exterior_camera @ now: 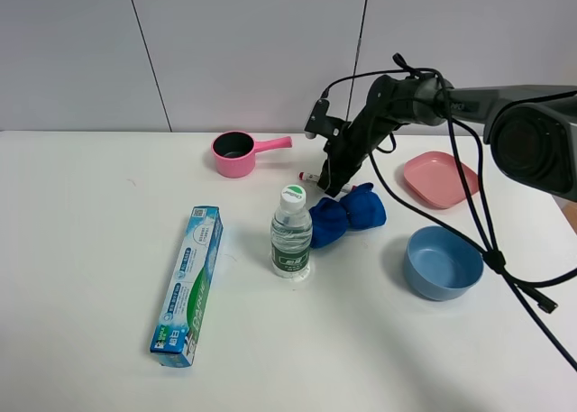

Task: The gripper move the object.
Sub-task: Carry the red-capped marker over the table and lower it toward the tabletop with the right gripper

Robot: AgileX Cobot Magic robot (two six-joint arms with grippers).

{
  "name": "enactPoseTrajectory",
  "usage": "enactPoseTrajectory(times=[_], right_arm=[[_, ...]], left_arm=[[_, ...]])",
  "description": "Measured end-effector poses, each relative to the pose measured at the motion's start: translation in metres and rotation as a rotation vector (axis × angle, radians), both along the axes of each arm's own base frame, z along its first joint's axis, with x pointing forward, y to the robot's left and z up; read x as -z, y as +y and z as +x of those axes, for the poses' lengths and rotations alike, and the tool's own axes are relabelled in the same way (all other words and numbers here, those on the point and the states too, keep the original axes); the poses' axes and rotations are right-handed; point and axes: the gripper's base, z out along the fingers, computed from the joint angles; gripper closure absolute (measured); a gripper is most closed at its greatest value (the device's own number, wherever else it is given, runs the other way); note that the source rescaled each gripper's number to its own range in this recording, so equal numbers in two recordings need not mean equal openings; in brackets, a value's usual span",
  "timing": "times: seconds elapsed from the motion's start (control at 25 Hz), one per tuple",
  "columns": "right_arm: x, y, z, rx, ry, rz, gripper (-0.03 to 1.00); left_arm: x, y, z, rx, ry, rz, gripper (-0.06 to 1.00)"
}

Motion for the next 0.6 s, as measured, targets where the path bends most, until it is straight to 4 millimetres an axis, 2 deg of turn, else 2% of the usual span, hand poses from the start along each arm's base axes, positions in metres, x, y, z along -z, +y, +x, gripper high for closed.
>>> enactPoseTrajectory(times=[0.12,0.28,0.44,0.6], right_arm=[[-0.017,-0.002,0.001,-0.013,-0.045,-0.017,0.97],[-0.072,-0.006,-0.002,0.002,-0.140,-0.021,0.97],[-0.128,-0.011,-0.018,0.086,-0.146,0.022,0.97],[-0.167,-0.010,-0.039,0.143,-0.106,0.061,0.97]], left_arm=[[0.000,0.000,0.000,0.000,0.000,0.000,-0.06],[0.000,0.000,0.000,0.000,0.000,0.000,-0.06],[0.000,0.000,0.000,0.000,0.000,0.000,-0.06],[0.000,0.000,0.000,0.000,0.000,0.000,-0.06]])
